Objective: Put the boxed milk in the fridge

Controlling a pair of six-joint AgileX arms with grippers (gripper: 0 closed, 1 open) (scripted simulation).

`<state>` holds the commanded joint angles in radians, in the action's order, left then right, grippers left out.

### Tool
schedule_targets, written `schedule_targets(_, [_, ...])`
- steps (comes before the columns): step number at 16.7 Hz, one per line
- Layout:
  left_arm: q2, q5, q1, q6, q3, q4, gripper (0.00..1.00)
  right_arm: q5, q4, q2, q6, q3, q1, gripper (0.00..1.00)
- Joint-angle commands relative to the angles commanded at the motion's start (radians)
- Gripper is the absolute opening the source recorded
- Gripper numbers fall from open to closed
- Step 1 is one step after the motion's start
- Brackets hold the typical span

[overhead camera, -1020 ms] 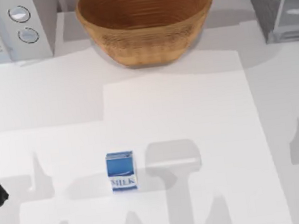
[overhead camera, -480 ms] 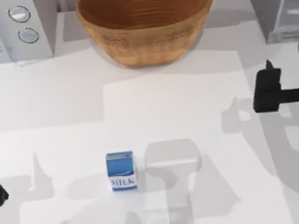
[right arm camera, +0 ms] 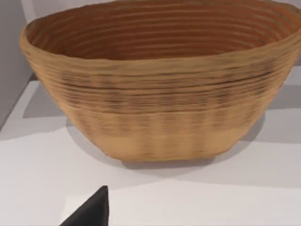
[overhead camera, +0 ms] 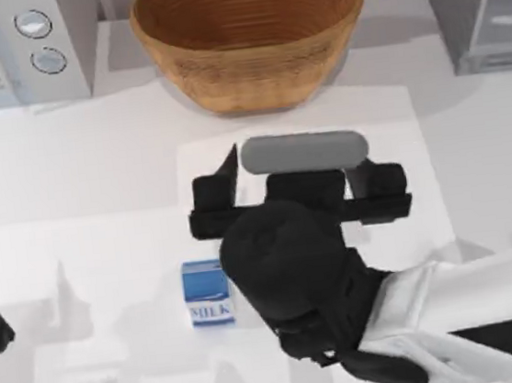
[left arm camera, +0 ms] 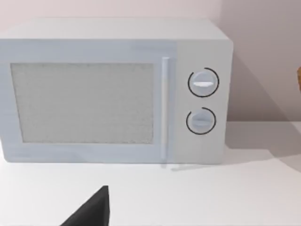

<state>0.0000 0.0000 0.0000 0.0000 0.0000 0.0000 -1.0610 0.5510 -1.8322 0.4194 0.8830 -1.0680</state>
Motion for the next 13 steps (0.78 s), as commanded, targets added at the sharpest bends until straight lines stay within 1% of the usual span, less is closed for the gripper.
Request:
schedule_targets(3, [0.0,0.0,0.0,0.0,0.0,0.0,1.0,-0.108,0.097,-0.213,0.036,0.101,-0.113,1.0])
schedule_targets(6, [0.0,0.0,0.0,0.0,0.0,0.0,1.0,-0.186,0.171,-0.374,0.056,0.164,-0.19,1.0])
schedule_targets(10, [0.0,0.0,0.0,0.0,0.0,0.0,1.0,-0.26,0.239,-0.524,0.064,0.211,-0.252,1.0])
schedule_targets(13, [0.0,0.0,0.0,0.0,0.0,0.0,1.0,-0.288,0.262,-0.578,0.063,0.224,-0.271,1.0])
